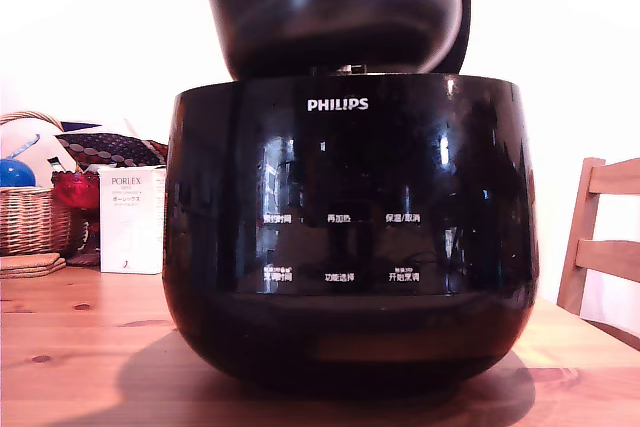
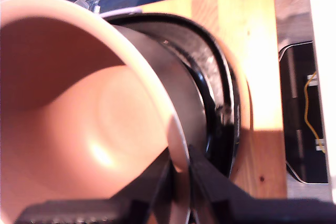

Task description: Place the pot you are holding inside the rice cooker

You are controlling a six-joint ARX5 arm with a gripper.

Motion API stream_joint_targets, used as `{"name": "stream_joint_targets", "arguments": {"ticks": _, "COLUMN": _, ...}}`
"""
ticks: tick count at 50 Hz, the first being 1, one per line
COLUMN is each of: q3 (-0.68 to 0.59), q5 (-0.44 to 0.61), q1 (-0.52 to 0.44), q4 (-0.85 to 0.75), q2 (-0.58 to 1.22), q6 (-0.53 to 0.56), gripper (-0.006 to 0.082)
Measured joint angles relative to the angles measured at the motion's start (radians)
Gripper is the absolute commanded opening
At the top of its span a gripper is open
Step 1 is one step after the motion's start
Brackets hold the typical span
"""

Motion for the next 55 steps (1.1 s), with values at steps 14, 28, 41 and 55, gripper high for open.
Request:
{"name": "stream_joint_targets", "arguments": {"ticks": 14, "q3": 0.000, "q5": 0.022, "q1": 0.018, "q4": 0.025, "q2": 0.067, "q6": 0.026, "gripper": -0.0021}}
{"name": "stream_joint_targets", "arguments": {"ticks": 28, "q3": 0.000, "q5": 0.029, "q1": 0.068, "q4": 0.006, "q2": 0.067, "q6": 0.029, "gripper": -0.0021}}
{"name": "stream_joint_targets", "arguments": {"ticks": 41, "q3": 0.000, "q5": 0.069, "q1": 0.095, "q4": -0.002, "q2": 0.066, "q6": 0.029, "gripper": -0.0021}}
{"name": "stream_joint_targets", "arguments": {"ticks": 55, "q3": 0.003, "q5": 0.087, "q1": 0.104, "q4": -0.011, "q2": 0.066, "q6": 0.025, "gripper": -0.0021}}
